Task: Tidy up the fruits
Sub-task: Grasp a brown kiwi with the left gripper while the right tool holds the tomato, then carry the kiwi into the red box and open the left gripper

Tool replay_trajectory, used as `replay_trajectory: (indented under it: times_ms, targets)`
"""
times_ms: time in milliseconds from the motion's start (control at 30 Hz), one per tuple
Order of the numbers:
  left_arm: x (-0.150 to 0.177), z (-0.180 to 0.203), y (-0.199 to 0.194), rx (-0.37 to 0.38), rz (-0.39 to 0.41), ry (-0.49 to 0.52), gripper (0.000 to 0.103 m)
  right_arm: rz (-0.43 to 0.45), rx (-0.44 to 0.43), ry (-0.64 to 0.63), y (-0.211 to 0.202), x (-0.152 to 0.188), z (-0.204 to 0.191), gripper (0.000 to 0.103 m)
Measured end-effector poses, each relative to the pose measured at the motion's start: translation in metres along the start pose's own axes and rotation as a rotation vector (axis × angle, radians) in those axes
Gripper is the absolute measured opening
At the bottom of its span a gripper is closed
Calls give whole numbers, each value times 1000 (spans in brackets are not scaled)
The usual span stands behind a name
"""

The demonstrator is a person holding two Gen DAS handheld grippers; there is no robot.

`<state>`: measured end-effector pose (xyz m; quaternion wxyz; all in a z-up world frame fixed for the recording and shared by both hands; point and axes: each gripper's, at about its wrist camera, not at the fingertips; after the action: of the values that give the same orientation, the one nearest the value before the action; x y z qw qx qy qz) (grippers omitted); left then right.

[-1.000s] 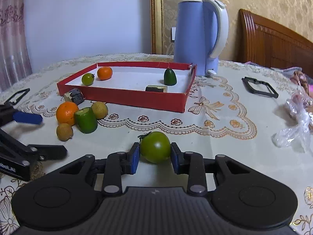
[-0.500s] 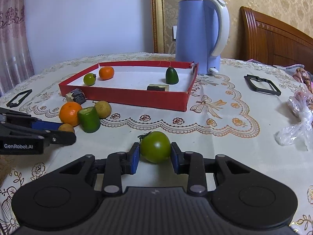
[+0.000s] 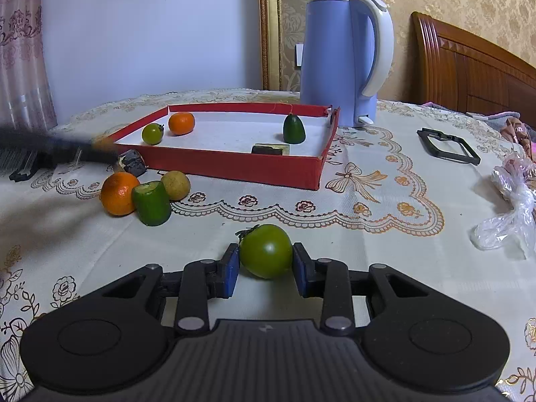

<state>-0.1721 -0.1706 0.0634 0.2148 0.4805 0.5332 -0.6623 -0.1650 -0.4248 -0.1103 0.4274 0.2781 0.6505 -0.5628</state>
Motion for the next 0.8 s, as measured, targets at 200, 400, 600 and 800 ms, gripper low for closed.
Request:
replay_trajectory:
  times_ms: [200, 400, 600, 800]
  targets:
    - [-44, -40, 65, -101, -26, -47, 23, 1, -6, 12, 0, 0, 1, 33]
    - [-47, -51, 118, -156, -93, -66, 23, -1, -2, 6, 0, 0, 0, 33]
    - [-32, -53, 144, -184, -139, -64, 23, -4, -8, 13, 1, 0, 1, 33]
    - [-24, -56, 149, -194, -141, -66, 23, -6, -10, 18, 2, 0, 2, 33]
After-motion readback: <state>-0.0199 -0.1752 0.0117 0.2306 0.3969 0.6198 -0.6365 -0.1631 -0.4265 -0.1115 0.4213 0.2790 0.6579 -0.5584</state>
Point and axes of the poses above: each gripper's, at about its wrist camera, not at the fingertips, and y roughly the way its jaws point, z to its right, x to its underside, and after that the axes turned 2 degrees about -z, right-handed
